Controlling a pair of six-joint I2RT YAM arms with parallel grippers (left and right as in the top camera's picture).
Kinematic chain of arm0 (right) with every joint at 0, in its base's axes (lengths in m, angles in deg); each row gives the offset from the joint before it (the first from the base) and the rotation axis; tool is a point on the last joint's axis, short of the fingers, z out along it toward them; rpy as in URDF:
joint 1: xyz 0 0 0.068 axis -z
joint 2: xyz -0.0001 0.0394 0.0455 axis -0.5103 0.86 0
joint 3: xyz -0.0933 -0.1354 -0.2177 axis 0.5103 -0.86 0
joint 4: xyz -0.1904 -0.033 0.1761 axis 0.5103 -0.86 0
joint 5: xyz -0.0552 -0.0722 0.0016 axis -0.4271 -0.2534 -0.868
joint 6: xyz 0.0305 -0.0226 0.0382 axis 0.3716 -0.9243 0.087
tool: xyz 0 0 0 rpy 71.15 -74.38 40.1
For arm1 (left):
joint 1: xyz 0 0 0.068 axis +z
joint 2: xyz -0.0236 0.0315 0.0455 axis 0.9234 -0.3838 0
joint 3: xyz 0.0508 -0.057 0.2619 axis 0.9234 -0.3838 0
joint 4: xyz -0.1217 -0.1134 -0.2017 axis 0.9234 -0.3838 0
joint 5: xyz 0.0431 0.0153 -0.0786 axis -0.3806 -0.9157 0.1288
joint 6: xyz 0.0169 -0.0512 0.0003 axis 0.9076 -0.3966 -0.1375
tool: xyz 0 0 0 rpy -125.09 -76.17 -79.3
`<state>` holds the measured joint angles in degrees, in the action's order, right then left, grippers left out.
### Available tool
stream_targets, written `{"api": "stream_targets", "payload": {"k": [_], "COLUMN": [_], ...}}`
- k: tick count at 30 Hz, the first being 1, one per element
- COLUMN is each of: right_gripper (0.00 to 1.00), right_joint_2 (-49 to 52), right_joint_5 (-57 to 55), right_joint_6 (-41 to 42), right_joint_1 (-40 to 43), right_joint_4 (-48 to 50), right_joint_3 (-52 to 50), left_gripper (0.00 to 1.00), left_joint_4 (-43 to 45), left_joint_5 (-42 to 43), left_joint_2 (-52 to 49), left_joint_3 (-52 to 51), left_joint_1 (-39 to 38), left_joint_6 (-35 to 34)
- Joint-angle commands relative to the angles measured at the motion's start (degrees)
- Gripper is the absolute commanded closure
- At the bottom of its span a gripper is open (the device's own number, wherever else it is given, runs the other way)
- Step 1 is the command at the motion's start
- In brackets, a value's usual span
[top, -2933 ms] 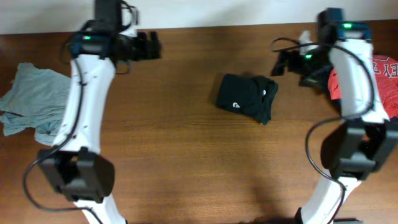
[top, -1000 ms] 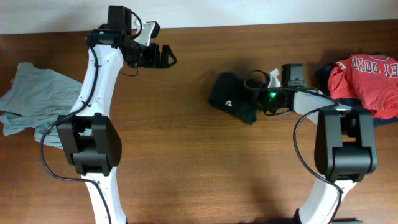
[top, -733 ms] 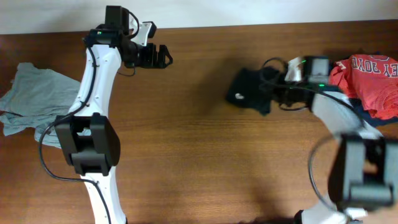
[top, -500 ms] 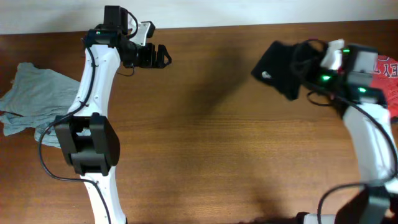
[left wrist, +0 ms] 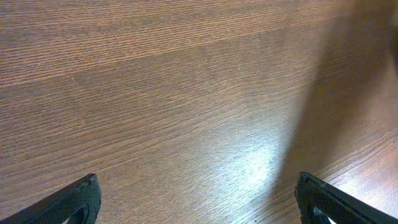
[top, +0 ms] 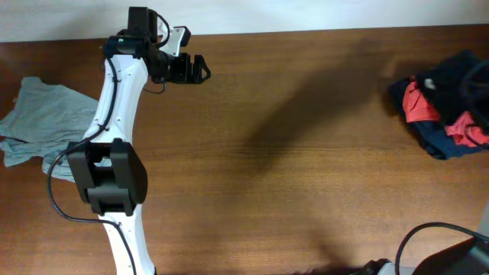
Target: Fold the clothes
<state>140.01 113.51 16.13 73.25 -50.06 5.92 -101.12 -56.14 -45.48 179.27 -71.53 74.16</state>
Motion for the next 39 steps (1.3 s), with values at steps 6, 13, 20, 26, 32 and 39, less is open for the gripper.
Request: {"api": "stream_targets", "payload": {"k": [6,13,20,26,32,39], "right_gripper": [0.96,0.96,0.96,0.57,0.25,0.16], "right_joint_2": [5.1,15.8,21.4,21.6,19.9,11.8], "right_joint_5": [6.8,15.7,15.7,15.6,17.7,15.2], "right_joint_6": [5.0,8.3,11.5,11.8,16.6,18.3], "right_joint_1": [7.3,7.8,9.4,11.2,13.5,19.0], "right_joint_4": [6.4,19.8,23.3,23.2,23.1,18.4], "right_joint_3": [1.3,1.3,1.2,1.2,1.4,1.4], "left_gripper": [0.01,0.01,0.01,0.01,0.01,0.01], "left_joint_4": [-2.6,-5.1,-6.4,-6.2,-6.0,-5.7], "left_joint_5": [-0.3,-0.3,-0.3,-0.3,-0.3,-0.3], "left_joint_2": [0.0,0.0,0.0,0.0,0.0,0.0], "left_joint_3": [1.0,1.0,1.0,1.0,1.0,1.0], "left_joint_1": [0.2,0.1,0.1,0.1,0.1,0.1], "left_joint_6": [0.3,0.2,0.2,0.2,0.2,0.2]}}
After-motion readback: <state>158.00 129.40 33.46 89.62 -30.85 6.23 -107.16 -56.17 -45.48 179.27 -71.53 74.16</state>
